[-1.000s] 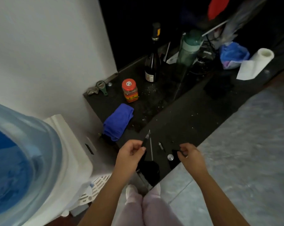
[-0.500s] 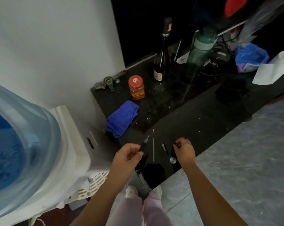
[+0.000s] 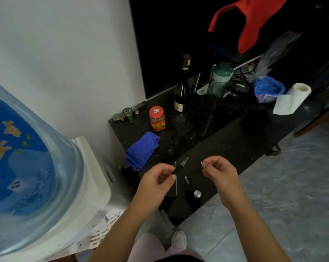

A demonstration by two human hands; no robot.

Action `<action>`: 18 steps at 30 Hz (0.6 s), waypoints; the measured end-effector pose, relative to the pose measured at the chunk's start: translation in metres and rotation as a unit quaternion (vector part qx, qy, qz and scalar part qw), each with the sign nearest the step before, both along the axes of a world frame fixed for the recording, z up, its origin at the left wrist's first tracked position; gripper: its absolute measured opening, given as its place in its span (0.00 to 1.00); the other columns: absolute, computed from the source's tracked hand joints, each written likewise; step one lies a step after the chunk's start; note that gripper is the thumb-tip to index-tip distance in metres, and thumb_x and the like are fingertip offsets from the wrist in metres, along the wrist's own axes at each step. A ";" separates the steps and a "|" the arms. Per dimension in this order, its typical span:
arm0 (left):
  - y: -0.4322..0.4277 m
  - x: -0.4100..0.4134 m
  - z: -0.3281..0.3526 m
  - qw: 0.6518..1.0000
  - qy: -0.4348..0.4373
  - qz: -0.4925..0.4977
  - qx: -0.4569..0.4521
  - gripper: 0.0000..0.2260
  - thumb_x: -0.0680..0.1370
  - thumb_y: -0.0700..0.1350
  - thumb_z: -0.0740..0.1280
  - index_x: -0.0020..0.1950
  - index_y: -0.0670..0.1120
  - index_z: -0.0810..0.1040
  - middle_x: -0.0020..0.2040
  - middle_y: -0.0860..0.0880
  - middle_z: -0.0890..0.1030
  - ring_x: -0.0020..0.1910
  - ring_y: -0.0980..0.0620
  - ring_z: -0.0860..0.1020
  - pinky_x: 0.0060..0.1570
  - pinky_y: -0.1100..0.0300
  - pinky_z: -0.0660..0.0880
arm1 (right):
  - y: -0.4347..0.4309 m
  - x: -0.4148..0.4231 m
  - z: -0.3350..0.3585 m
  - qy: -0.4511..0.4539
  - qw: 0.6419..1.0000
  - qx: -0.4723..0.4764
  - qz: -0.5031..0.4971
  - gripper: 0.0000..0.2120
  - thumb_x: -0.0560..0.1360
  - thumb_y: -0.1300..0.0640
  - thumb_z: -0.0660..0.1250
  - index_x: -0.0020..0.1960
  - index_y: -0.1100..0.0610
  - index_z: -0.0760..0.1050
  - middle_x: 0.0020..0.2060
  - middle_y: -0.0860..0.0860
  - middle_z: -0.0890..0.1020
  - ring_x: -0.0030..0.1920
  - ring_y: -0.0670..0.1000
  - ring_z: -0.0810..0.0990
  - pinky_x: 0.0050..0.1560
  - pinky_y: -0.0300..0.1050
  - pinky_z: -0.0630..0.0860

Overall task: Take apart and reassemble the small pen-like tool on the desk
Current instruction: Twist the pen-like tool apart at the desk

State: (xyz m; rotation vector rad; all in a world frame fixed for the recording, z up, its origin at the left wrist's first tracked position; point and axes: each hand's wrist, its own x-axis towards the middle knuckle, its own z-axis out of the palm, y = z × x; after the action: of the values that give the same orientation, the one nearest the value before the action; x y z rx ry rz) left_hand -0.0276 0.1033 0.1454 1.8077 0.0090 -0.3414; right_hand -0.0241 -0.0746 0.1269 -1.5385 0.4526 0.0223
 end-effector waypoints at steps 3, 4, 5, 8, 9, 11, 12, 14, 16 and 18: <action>0.000 0.000 0.013 1.000 -0.020 -0.021 -0.009 0.10 0.73 0.39 0.67 0.43 0.56 0.78 0.40 0.55 0.80 0.39 0.65 0.78 0.41 0.73 0.74 | 0.002 -0.009 0.037 -0.048 0.997 0.058 0.035 0.07 0.71 0.67 0.65 0.38 0.56 0.76 0.31 0.49 0.77 0.34 0.46 0.76 0.39 0.39 0.76; 0.000 0.000 0.016 0.999 -0.025 -0.026 -0.017 0.10 0.73 0.39 0.67 0.44 0.55 0.78 0.40 0.55 0.81 0.39 0.65 0.78 0.41 0.73 0.74 | 0.002 -0.010 0.045 -0.062 0.995 0.068 0.047 0.08 0.71 0.67 0.65 0.38 0.56 0.76 0.29 0.48 0.78 0.34 0.46 0.76 0.39 0.39 0.76; 0.001 0.000 0.020 0.999 -0.030 -0.030 -0.027 0.10 0.73 0.38 0.67 0.44 0.53 0.79 0.40 0.54 0.81 0.39 0.65 0.78 0.41 0.73 0.74 | 0.002 -0.011 0.051 -0.076 0.993 0.075 0.057 0.08 0.71 0.67 0.65 0.38 0.55 0.77 0.29 0.47 0.78 0.33 0.45 0.76 0.38 0.39 0.76; 0.002 0.000 0.029 0.997 -0.047 -0.041 -0.041 0.09 0.73 0.37 0.66 0.44 0.52 0.79 0.41 0.53 0.81 0.39 0.63 0.78 0.40 0.74 0.74 | 0.003 -0.011 0.062 -0.103 0.990 0.060 0.072 0.07 0.71 0.67 0.66 0.38 0.56 0.77 0.30 0.48 0.78 0.34 0.45 0.76 0.37 0.37 0.77; 0.002 0.000 0.031 0.997 -0.050 -0.044 -0.042 0.09 0.73 0.37 0.66 0.45 0.52 0.79 0.41 0.53 0.81 0.39 0.62 0.78 0.41 0.74 0.74 | 0.003 -0.010 0.064 -0.108 0.990 0.049 0.074 0.07 0.70 0.67 0.66 0.38 0.57 0.77 0.31 0.49 0.78 0.33 0.45 0.76 0.37 0.36 0.77; 0.004 0.001 0.033 0.996 -0.052 -0.051 -0.046 0.09 0.73 0.37 0.66 0.45 0.52 0.79 0.41 0.53 0.81 0.40 0.61 0.79 0.41 0.73 0.74 | 0.005 -0.009 0.066 -0.111 0.990 0.034 0.077 0.06 0.70 0.67 0.66 0.39 0.57 0.77 0.32 0.51 0.77 0.33 0.44 0.76 0.36 0.34 0.77; 0.005 0.002 0.034 0.996 -0.054 -0.054 -0.047 0.10 0.73 0.37 0.66 0.44 0.53 0.79 0.41 0.53 0.81 0.40 0.61 0.79 0.41 0.73 0.75 | 0.006 -0.010 0.067 -0.111 0.990 0.029 0.081 0.06 0.70 0.67 0.66 0.39 0.58 0.76 0.32 0.52 0.77 0.33 0.44 0.76 0.37 0.34 0.77; 0.007 0.002 0.035 0.995 -0.058 -0.062 -0.044 0.10 0.73 0.38 0.67 0.44 0.53 0.79 0.41 0.54 0.81 0.40 0.62 0.79 0.41 0.73 0.74 | 0.008 -0.010 0.067 -0.110 0.989 0.020 0.092 0.05 0.70 0.67 0.66 0.40 0.58 0.76 0.33 0.52 0.77 0.33 0.43 0.77 0.37 0.34 0.77; 0.009 0.002 0.036 0.995 -0.062 -0.066 -0.042 0.10 0.73 0.38 0.67 0.45 0.53 0.79 0.41 0.54 0.81 0.40 0.62 0.79 0.41 0.73 0.74 | 0.009 -0.010 0.069 -0.113 0.988 0.021 0.099 0.05 0.70 0.68 0.66 0.40 0.59 0.76 0.33 0.51 0.78 0.33 0.42 0.77 0.37 0.33 0.77; 0.010 0.003 0.035 0.995 -0.063 -0.064 -0.036 0.09 0.73 0.39 0.67 0.45 0.53 0.79 0.42 0.53 0.82 0.41 0.61 0.79 0.42 0.72 0.75 | 0.010 -0.008 0.070 -0.118 0.988 0.021 0.101 0.06 0.70 0.68 0.66 0.40 0.59 0.76 0.32 0.50 0.78 0.32 0.42 0.77 0.36 0.33 0.77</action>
State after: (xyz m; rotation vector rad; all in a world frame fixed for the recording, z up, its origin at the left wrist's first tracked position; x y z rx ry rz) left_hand -0.0244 0.1130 0.1803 1.7587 -0.2058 -0.3143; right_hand -0.0318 -0.0650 0.1965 -1.5182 0.1063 0.0068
